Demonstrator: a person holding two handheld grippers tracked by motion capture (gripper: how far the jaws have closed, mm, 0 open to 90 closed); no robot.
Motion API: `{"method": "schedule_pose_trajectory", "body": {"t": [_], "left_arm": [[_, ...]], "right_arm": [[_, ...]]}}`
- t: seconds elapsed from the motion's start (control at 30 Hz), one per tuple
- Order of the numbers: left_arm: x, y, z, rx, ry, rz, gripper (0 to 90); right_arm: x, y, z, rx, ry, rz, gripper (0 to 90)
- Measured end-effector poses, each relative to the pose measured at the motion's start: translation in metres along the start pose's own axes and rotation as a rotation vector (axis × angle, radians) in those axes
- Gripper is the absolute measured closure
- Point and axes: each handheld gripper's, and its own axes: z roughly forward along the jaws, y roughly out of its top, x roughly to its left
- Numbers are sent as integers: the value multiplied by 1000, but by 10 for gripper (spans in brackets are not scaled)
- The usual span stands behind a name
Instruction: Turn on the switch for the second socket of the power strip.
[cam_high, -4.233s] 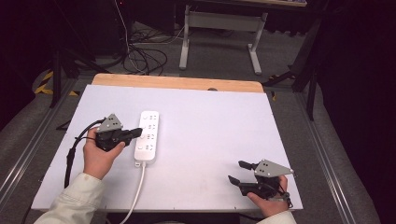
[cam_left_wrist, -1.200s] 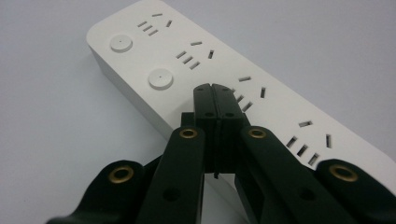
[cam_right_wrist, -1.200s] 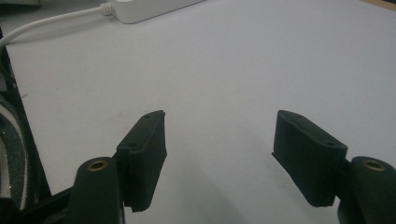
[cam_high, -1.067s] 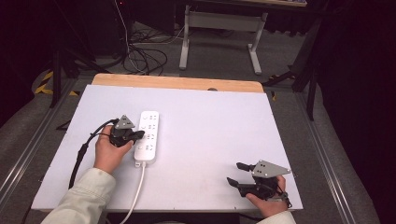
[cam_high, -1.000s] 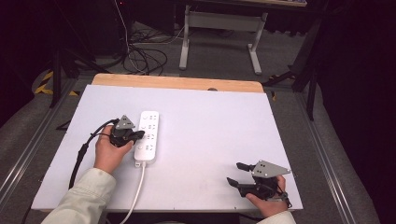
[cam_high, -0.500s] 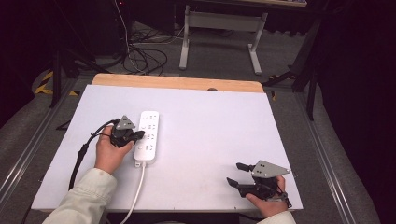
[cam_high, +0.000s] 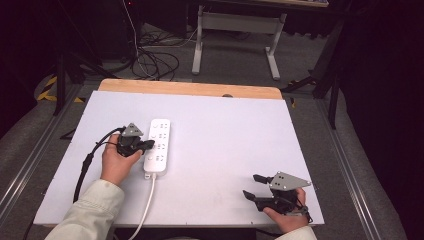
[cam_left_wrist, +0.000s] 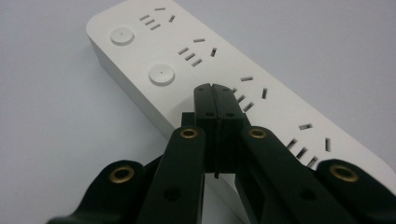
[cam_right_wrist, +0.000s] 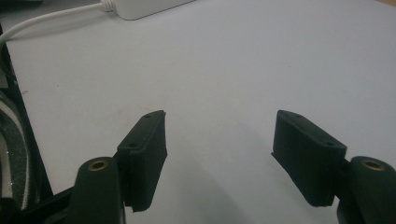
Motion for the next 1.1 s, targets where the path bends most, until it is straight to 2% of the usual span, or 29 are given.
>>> {"method": "schedule_pose_trajectory", "body": {"t": [0.07,0.13,0.17,0.27,0.4,0.43,0.63,0.67,0.93,1.1], "left_arm": [[1,0,-6,-17,18,-2,899],[1,2,-15,-66,24,6,899],[0,4,-19,-85,10,4,899],[-6,9,-25,-96,-5,16,899],[-14,13,-29,-84,6,45,899],[-15,14,-29,-75,-12,35,899],[-16,17,-34,-71,4,43,899],[-17,17,-35,-75,-7,34,899],[-19,20,-40,-82,3,64,898],[-20,21,-43,-87,11,51,899]], "right_arm": [[0,0,0,2,0,0,352],[0,0,0,0,0,0,352],[-1,0,0,-1,0,1,352],[-1,0,1,1,0,1,352],[0,0,0,-3,1,-2,352],[0,0,0,-2,0,-2,352],[-1,0,0,0,1,-3,352],[-1,0,0,0,1,-4,352],[0,0,0,0,1,-7,352],[0,0,0,-1,2,-9,352]]}}
